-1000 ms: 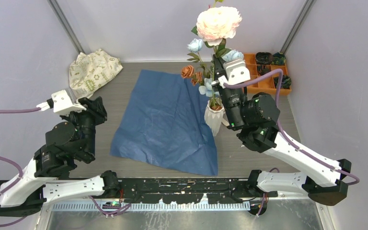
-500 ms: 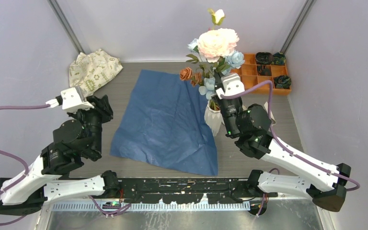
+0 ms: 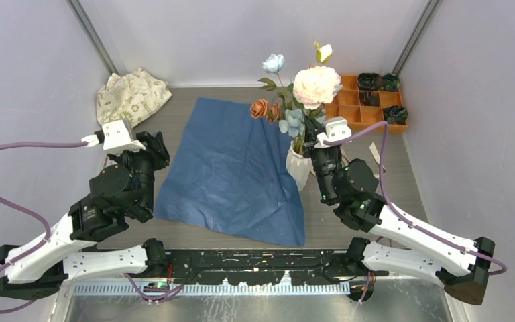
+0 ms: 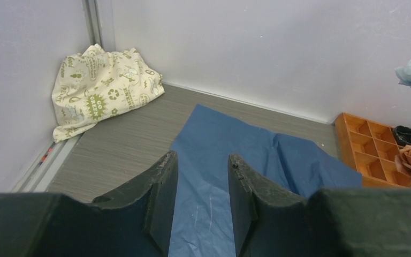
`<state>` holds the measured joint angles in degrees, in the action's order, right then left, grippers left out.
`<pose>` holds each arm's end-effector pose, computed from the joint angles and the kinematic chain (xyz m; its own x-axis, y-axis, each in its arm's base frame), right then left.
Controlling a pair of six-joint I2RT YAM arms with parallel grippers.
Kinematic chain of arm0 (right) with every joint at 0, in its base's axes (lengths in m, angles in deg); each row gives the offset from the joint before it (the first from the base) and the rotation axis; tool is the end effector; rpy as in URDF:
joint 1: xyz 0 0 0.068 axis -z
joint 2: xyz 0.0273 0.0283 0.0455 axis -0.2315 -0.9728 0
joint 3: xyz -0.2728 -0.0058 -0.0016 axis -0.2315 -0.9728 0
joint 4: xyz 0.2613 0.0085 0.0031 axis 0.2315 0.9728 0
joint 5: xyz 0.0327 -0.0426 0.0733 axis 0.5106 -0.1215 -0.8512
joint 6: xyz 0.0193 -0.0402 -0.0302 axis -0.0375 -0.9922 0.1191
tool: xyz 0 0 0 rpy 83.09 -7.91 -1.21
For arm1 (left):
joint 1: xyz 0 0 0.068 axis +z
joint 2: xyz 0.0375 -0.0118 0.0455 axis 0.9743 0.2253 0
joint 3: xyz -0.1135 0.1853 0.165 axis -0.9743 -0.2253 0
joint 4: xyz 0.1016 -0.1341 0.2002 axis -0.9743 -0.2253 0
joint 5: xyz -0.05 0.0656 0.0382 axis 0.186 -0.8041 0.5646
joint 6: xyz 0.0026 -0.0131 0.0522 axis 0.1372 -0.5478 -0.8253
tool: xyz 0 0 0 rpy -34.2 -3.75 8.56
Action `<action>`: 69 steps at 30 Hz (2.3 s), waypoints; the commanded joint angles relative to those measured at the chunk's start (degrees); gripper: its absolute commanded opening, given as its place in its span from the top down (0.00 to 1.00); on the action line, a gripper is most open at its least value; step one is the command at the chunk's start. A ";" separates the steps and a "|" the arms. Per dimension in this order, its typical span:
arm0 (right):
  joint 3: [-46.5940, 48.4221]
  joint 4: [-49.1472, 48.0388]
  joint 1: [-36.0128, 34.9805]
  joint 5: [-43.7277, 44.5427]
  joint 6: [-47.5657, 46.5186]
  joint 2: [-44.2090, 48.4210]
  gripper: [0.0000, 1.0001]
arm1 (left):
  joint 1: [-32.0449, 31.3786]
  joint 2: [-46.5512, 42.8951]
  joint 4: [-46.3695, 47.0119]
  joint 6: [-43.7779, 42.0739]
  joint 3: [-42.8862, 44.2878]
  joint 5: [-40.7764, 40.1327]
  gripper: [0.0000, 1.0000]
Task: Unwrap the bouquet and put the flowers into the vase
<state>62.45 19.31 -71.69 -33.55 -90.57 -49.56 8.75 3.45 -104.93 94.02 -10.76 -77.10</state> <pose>0.1169 0.1428 0.4153 0.3224 -0.0318 -0.9461 -0.1787 0.9794 -0.0938 0.0706 -0.0839 0.4545 0.0577 -0.2516 -0.9661 -0.1346 0.9569 -0.2572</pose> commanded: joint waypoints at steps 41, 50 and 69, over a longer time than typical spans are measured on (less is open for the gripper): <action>-10.10 10.44 0.04 8.35 20.36 1.23 0.54 | -0.03 -1.00 2.11 2.57 -1.80 0.35 0.58; -6.74 15.55 0.04 7.12 23.20 5.52 0.08 | -0.06 -0.06 1.83 2.57 -1.50 0.13 0.57; 2.81 27.22 0.08 20.07 29.71 11.31 0.00 | -0.06 2.18 3.24 1.36 -0.55 -0.41 0.53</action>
<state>59.35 43.27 -71.65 -22.62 -64.30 -38.24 8.75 4.52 -104.65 95.69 -12.64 -76.48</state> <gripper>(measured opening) 0.995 0.465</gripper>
